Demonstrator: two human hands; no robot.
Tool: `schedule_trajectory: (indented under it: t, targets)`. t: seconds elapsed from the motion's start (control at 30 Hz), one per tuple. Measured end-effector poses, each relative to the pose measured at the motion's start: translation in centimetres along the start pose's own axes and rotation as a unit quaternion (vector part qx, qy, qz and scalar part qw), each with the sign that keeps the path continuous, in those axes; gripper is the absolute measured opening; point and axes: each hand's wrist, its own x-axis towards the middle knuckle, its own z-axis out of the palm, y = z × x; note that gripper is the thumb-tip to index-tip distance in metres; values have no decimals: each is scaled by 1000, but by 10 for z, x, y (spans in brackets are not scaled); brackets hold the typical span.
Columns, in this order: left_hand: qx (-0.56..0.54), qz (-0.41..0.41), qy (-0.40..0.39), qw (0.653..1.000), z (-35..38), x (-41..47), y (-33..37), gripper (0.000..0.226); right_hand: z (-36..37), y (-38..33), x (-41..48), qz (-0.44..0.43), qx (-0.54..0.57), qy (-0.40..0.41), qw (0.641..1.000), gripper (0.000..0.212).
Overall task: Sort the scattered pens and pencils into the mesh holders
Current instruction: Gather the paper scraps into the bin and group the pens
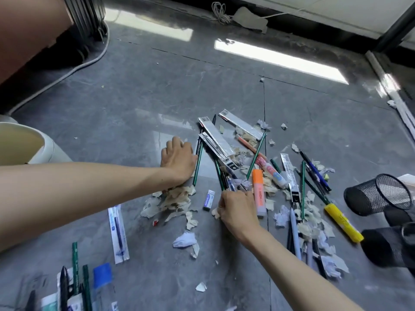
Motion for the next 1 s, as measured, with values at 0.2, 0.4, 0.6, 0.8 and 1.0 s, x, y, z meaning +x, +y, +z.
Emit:
schedule_trajectory:
  t: [0.2, 0.4, 0.6, 0.8, 1.0]
  targets:
    - [-28, -123, -96, 987, 6, -55, -43, 48, 6, -23, -22, -43, 113, -109, 987, 18]
    - [-128, 108, -213, 963, 11, -108, -62, 57, 2, -29, -15, 68, 116, 24, 991, 18]
    - [-27, 109, -188, 976, -4, -61, -52, 58, -3, -30, -2, 56, 103, -51, 992, 37]
    - [52, 193, -244, 949, 6, -51, -50, 58, -10, -28, 0, 55, 124, -38, 990, 31]
    - [9, 303, -297, 906, 13, -124, -60, 53, -12, -20, 0, 78, 174, -33, 981, 40]
